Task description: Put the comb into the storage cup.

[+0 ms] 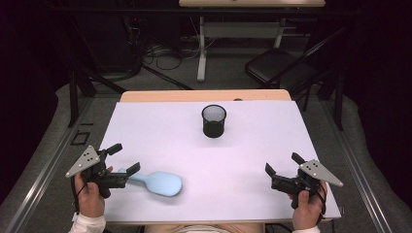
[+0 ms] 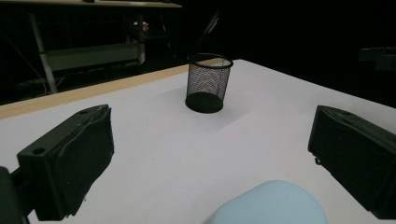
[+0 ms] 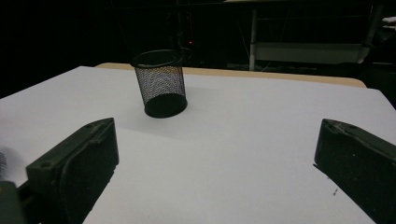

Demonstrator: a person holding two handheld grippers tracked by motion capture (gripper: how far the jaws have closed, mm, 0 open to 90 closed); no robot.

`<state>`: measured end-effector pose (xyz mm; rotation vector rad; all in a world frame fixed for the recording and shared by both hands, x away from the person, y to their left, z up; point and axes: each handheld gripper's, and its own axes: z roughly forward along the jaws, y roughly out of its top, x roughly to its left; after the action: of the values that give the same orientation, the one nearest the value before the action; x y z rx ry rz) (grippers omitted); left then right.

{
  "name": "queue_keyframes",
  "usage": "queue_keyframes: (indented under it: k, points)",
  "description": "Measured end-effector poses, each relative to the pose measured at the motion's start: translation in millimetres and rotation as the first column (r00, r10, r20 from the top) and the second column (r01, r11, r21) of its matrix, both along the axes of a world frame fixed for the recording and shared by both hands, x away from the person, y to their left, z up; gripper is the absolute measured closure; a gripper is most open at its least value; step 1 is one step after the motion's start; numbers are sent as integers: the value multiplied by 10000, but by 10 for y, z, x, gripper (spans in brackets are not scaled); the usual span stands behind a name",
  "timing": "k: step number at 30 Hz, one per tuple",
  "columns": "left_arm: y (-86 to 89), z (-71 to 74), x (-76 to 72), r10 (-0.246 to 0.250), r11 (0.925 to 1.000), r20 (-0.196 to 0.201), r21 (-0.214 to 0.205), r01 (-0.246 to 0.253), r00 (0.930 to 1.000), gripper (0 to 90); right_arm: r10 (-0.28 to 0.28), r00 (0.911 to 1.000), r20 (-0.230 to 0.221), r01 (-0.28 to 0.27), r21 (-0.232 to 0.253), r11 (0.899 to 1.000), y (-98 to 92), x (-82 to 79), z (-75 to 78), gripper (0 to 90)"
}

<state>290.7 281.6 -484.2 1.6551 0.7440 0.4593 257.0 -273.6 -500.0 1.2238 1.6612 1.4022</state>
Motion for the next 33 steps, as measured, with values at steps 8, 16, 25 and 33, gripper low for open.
queue_keyframes:
  k: [8,16,25,33]
  points:
    - [15,-38,47,93,10000,-379,6,-93,9992,4,-52,10000,-82,50,-150,9999,-2,-8,-33,0]
    - [30,-56,88,316,9978,-642,610,-277,9974,4,82,9997,-250,-94,-497,9987,44,34,-75,0]
    - [119,-59,109,1001,9939,-935,546,-953,9906,5,190,9992,-360,-215,-695,9974,82,37,-93,0]
    - [142,-40,95,1225,9905,-1322,792,-1127,9836,20,268,9986,-459,-301,-730,9969,99,79,-111,0]
